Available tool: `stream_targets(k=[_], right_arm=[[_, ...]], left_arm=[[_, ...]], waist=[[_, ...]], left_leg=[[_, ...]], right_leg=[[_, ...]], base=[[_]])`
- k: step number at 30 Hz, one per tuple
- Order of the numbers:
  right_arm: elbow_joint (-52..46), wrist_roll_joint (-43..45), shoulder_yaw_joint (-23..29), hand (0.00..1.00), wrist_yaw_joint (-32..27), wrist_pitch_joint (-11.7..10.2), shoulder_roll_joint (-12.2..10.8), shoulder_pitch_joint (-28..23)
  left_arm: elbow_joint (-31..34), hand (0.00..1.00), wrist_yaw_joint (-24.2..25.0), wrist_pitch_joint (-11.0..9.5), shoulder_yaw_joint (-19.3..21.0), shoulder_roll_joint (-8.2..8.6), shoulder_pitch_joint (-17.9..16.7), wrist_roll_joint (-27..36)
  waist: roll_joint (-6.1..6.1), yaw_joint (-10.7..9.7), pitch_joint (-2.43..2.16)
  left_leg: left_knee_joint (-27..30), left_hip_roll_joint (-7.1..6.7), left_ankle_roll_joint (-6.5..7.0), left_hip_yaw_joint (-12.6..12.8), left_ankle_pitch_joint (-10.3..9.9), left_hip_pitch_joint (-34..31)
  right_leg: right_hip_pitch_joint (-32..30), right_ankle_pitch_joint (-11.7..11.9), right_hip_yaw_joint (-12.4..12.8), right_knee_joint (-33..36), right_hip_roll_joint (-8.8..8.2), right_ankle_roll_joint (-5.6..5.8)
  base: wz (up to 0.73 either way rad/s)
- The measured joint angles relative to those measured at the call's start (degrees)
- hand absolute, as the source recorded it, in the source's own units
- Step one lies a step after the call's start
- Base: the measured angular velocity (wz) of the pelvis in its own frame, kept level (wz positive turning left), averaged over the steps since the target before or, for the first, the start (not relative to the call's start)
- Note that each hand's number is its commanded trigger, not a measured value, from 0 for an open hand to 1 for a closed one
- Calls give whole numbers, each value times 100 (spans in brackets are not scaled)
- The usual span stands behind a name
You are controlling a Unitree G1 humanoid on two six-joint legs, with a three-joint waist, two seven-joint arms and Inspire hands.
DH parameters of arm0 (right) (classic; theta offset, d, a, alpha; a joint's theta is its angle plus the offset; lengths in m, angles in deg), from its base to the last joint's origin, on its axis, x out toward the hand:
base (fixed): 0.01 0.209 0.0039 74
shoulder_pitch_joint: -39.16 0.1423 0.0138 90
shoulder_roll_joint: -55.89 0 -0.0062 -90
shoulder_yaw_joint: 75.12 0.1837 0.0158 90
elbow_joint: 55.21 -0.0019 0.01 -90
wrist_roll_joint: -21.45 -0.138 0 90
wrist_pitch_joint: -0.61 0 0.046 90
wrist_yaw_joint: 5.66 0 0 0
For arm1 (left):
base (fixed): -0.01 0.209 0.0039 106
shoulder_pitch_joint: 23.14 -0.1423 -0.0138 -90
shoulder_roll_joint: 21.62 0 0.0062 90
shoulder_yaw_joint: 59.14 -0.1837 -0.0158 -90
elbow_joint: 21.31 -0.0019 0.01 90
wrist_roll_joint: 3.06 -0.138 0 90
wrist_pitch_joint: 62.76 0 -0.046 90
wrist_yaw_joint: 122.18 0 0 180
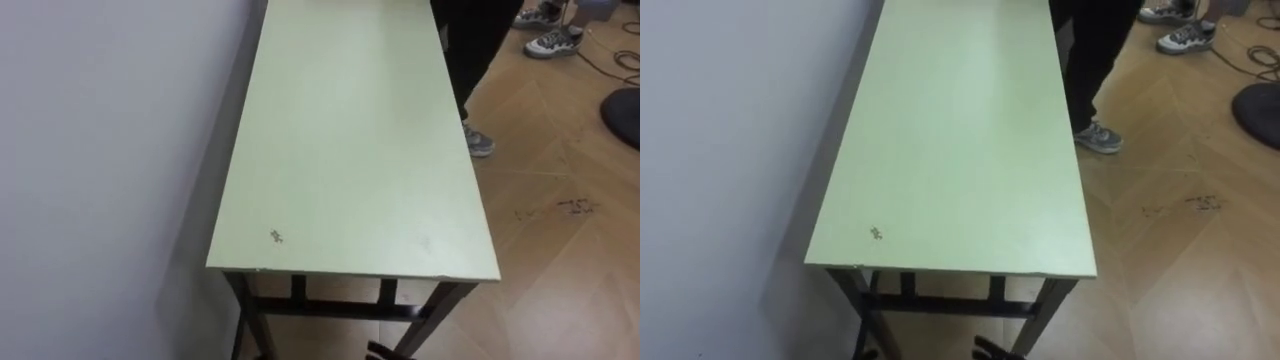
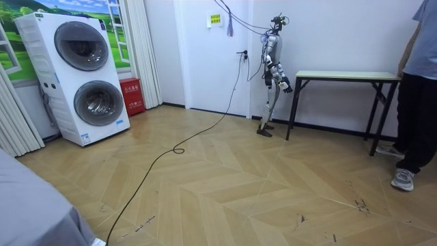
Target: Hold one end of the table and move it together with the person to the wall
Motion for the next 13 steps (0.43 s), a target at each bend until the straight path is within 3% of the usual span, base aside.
stream_targets(k=[4,7,11,13], right_arm=[[321,12,191,0,-285,-171,-11,-1],[698,46,221,0,-526,-353,-36,11],[1398,-29,589,0,-963,-424,-66,-47],[1564,-67,793,0,-1146,-451,-79,-161]], left_arm=[[-82,0,-95,-35,176,-32,-82,-111],[-192,0,-273,-197,302,-10,-138,-449],[-412,0,-832,-362,808,107,-256,-1333],[-433,0,-1100,-371,897,135,-299,-1735]], waist=[[-6,-2,-15],[-10,-2,-22],[1,-6,-52],[16,-3,-46]], left_leg=[[-5,1,9,-10,-22,48],[3,-2,9,-8,-22,128],[-109,-9,1,-38,-33,280],[-110,-8,-4,-37,-37,303]], right_leg=[[65,0,-35,-14,3,1],[116,0,-38,-25,8,2],[297,-2,-51,-101,16,5],[332,-3,-64,-117,18,7]], base=[[2],[0],[3],[0]])
